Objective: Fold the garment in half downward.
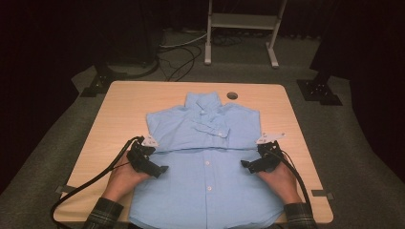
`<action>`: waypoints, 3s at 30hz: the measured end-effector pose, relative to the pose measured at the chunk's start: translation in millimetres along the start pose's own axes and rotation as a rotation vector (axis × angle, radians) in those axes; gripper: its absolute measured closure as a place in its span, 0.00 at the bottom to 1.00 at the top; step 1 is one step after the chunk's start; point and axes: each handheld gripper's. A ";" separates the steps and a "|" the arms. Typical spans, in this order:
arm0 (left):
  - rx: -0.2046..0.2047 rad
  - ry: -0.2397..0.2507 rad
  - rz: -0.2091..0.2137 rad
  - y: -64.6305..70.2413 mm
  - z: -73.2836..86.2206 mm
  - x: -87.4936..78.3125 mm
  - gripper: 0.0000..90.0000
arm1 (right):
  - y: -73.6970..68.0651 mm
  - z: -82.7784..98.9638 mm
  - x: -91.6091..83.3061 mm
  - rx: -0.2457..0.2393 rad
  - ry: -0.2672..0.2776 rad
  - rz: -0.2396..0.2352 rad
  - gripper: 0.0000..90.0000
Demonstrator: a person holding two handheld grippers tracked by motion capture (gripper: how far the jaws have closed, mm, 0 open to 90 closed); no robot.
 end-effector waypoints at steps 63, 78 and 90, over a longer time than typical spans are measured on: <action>-0.002 0.136 0.062 6.9 5.0 -10.3 0.00 | -24.7 -2.1 -20.2 -0.074 0.008 -0.005 0.00; 0.028 0.049 0.029 5.5 2.9 2.9 0.00 | -18.5 1.2 -7.8 -0.033 -0.034 -0.023 0.00; 0.022 0.050 0.026 8.0 8.4 -1.0 0.00 | -31.1 5.6 -12.8 -0.012 -0.029 -0.009 0.00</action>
Point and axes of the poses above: each handheld gripper's, and its own axes: x roughly forward along the jaws, z roughly out of its underside, y roughly to its right, and after that the axes turned 8 degrees about -x, right-handed
